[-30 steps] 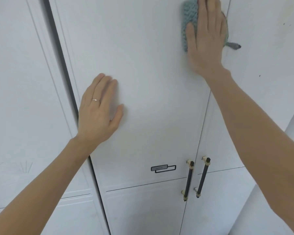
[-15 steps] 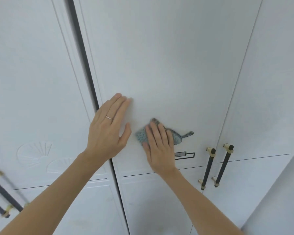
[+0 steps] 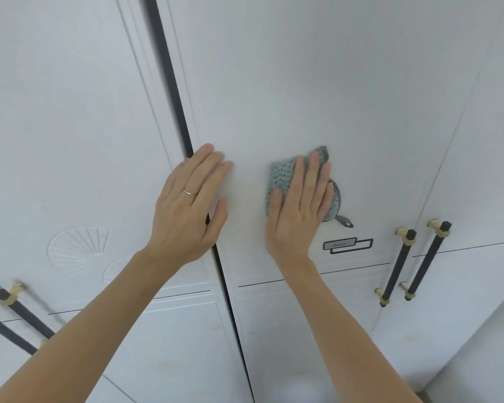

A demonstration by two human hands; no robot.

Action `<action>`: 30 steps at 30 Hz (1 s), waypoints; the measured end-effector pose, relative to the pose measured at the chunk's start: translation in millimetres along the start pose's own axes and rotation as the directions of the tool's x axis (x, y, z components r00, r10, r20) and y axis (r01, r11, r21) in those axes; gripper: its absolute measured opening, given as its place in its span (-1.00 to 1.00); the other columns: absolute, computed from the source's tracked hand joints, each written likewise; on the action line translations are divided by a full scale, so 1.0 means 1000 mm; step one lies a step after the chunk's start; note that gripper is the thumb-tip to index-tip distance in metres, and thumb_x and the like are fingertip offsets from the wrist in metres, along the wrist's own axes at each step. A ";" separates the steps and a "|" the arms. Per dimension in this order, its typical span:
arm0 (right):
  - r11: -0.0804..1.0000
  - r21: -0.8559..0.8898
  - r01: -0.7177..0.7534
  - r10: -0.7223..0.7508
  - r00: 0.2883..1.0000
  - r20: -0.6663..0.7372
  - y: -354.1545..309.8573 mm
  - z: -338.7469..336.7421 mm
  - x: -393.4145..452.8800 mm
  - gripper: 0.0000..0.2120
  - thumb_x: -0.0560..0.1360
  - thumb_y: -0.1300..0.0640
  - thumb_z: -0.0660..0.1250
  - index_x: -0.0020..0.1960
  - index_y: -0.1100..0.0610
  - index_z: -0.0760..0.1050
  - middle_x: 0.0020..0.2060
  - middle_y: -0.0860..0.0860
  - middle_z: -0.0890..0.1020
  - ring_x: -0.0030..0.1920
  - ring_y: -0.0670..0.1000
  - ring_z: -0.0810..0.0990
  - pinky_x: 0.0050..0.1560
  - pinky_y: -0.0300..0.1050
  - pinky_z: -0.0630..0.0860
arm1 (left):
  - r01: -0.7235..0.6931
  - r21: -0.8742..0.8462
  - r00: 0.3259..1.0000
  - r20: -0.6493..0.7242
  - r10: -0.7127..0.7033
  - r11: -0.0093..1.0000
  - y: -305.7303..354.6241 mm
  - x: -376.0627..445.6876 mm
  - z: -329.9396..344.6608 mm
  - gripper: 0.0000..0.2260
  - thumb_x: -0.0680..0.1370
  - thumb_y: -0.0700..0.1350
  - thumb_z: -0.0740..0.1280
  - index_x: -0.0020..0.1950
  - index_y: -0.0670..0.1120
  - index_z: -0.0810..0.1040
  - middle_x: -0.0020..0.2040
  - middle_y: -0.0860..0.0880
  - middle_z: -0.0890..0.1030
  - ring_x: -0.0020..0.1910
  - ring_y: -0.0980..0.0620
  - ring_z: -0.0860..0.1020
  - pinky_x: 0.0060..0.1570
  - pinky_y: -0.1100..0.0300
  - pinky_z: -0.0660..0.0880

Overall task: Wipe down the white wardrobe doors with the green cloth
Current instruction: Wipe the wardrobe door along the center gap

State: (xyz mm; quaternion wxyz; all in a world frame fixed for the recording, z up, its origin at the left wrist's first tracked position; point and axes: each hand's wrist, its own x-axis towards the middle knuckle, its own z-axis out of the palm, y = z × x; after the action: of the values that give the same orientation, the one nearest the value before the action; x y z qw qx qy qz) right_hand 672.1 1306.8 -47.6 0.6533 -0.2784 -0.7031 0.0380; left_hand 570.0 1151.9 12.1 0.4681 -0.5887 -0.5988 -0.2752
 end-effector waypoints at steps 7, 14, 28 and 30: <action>0.893 -0.006 0.451 -0.439 0.873 0.214 -0.011 0.034 -0.129 -0.41 0.67 -0.06 0.22 0.64 -0.02 0.15 0.64 -0.12 0.11 0.63 -0.02 0.12 0.61 0.01 0.06 | -0.033 -0.037 0.999 0.010 0.033 0.999 -0.013 -0.005 0.003 -0.59 0.59 -0.29 0.32 0.45 -0.32 0.51 0.48 -0.25 0.49 0.56 -0.25 0.38 0.47 -0.25 0.38; 0.924 -0.062 0.376 -0.357 0.911 0.207 0.077 0.020 -0.141 -0.51 0.73 -0.09 0.04 0.64 -0.05 0.15 0.65 -0.13 0.09 0.64 0.01 0.10 0.61 0.00 0.04 | -0.034 -0.039 0.999 -0.013 0.033 0.999 -0.014 -0.009 0.011 -0.60 0.63 -0.23 0.29 0.46 -0.29 0.50 0.50 -0.24 0.47 0.59 -0.24 0.33 0.51 -0.26 0.32; 0.667 0.279 -0.691 0.742 0.649 -0.166 0.076 0.013 -0.084 -0.50 0.75 0.14 0.01 0.64 0.25 0.03 0.65 0.12 0.06 0.65 0.06 0.00 0.62 -0.02 0.00 | -0.076 -0.067 0.994 0.068 0.081 0.995 0.062 -0.013 0.069 -0.54 0.58 -0.18 0.35 0.46 -0.29 0.51 0.49 -0.22 0.49 0.58 -0.26 0.34 0.60 -0.27 0.14; 0.633 0.306 -0.711 0.768 0.627 -0.133 0.051 0.017 -0.094 -0.48 0.75 0.07 -0.03 0.65 0.21 -0.01 0.66 0.05 0.00 0.66 0.01 -0.03 0.62 0.01 0.00 | -0.099 -0.084 0.991 0.080 0.106 0.992 0.072 -0.012 0.078 -0.54 0.57 -0.18 0.35 0.46 -0.28 0.52 0.49 -0.22 0.50 0.58 -0.25 0.35 0.59 -0.27 0.17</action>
State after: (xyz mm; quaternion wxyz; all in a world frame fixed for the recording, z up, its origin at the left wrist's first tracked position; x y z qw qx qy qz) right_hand 672.4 1313.8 -155.4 0.6888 -0.4708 -0.4276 0.3479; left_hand 619.6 1226.4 -46.6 0.4322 -0.6479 -0.5755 -0.2495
